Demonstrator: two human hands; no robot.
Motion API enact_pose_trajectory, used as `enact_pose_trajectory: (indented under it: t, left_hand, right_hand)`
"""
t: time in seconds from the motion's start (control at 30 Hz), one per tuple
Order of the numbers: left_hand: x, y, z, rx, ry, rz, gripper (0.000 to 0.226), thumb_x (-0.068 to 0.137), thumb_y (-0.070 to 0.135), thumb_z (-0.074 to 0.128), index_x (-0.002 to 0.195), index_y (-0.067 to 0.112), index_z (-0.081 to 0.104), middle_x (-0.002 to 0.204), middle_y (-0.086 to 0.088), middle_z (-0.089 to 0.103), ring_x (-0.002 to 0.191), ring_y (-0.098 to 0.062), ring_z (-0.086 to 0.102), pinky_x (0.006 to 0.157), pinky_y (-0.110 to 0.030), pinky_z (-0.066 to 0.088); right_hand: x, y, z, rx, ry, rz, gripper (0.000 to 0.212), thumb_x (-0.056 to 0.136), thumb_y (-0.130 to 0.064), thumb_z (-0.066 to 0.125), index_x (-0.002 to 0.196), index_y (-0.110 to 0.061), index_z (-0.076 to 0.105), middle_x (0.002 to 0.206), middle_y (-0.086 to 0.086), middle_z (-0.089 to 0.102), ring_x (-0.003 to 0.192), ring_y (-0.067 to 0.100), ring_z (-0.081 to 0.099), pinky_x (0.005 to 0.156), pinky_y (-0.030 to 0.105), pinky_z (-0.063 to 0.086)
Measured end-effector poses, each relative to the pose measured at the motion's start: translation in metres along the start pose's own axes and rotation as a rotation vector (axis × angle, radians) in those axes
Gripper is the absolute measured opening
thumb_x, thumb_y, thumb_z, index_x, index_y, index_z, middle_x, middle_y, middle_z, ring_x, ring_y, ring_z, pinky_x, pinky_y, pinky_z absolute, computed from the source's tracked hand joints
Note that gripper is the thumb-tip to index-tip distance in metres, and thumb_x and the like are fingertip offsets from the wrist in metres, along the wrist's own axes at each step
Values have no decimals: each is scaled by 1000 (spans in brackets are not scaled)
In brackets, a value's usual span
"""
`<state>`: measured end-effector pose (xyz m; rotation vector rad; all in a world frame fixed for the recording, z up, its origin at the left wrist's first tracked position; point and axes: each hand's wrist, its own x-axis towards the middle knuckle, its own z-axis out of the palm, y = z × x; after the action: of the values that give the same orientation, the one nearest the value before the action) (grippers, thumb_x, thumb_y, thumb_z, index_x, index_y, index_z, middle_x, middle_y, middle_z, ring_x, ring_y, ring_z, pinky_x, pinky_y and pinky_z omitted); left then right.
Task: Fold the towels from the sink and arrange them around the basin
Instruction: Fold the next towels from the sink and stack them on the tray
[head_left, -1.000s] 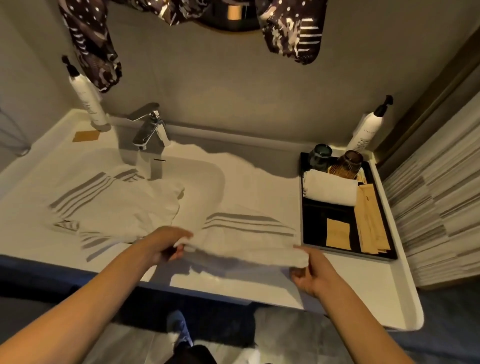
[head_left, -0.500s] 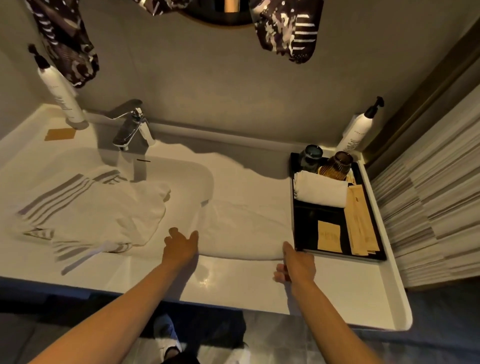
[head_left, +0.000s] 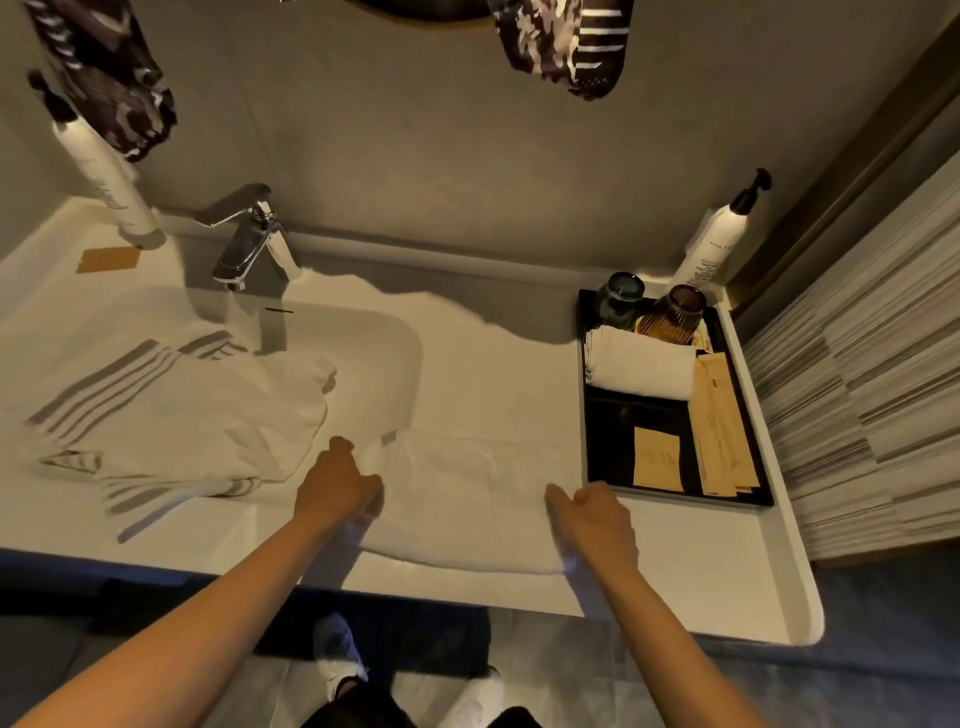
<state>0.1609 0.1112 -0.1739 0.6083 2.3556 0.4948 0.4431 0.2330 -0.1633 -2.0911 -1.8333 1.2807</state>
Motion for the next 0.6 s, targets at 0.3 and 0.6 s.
enact_pose_trajectory:
  t: [0.3,0.6]
  left_hand:
    - [-17,27,18,133,289,326,37,89,20,60,125,11,52,121,-13,55,110,-33,55,90,-44,49]
    - [-54,74,77,20,-285,357,44,86,50,65,109,15,54,93,-3,66,79,-17,60,61,-27,39]
  right_hand:
    - [-19,-14,24,121,101,-428,16,93,-9,54,101,-22,61,93,-6,63,83,3,59,66,10,44]
    - [-25,12,26,404,56,-458,38,74,3,43,87,-22,68,87,-6,71,88,16,67,80,33,54]
